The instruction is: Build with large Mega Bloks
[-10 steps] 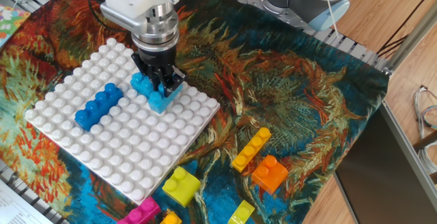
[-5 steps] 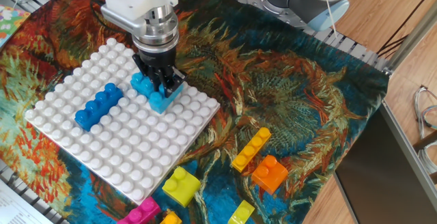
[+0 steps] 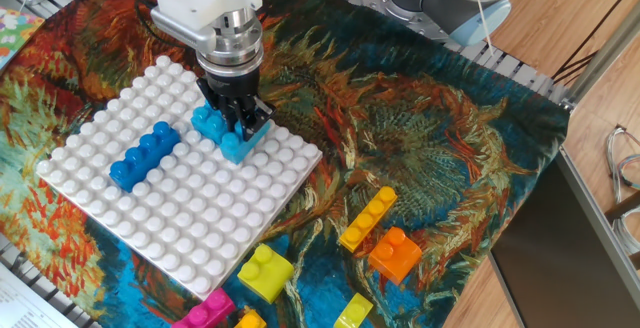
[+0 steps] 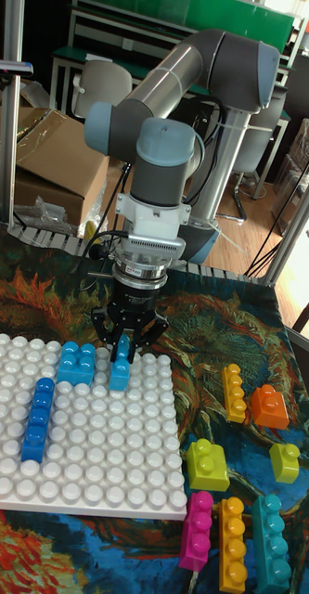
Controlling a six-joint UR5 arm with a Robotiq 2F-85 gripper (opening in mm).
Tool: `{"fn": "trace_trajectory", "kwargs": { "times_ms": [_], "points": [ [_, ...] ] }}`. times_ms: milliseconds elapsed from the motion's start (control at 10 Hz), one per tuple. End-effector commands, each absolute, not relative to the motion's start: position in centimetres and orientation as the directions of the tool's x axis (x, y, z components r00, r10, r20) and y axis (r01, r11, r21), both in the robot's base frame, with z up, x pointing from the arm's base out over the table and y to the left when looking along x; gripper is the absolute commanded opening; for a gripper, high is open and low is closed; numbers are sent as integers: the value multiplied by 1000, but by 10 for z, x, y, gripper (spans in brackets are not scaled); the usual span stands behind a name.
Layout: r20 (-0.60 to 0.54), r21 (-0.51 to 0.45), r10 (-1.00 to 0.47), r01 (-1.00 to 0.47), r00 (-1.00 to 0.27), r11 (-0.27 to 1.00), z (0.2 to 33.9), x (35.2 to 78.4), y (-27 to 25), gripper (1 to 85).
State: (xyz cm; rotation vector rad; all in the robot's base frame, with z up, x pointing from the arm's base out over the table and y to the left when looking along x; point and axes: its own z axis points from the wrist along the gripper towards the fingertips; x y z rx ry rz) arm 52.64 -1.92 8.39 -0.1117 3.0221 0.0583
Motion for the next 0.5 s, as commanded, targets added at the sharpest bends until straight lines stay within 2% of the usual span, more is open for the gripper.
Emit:
{"fn": "trace_trajectory", "kwargs": {
  "times_ms": [0, 400],
  "points": [
    [-123, 45, -57, -63, -991, 997, 86, 530, -14, 13],
    [-127, 48, -70, -76, -989, 996, 85, 537, -16, 13]
  ]
}}
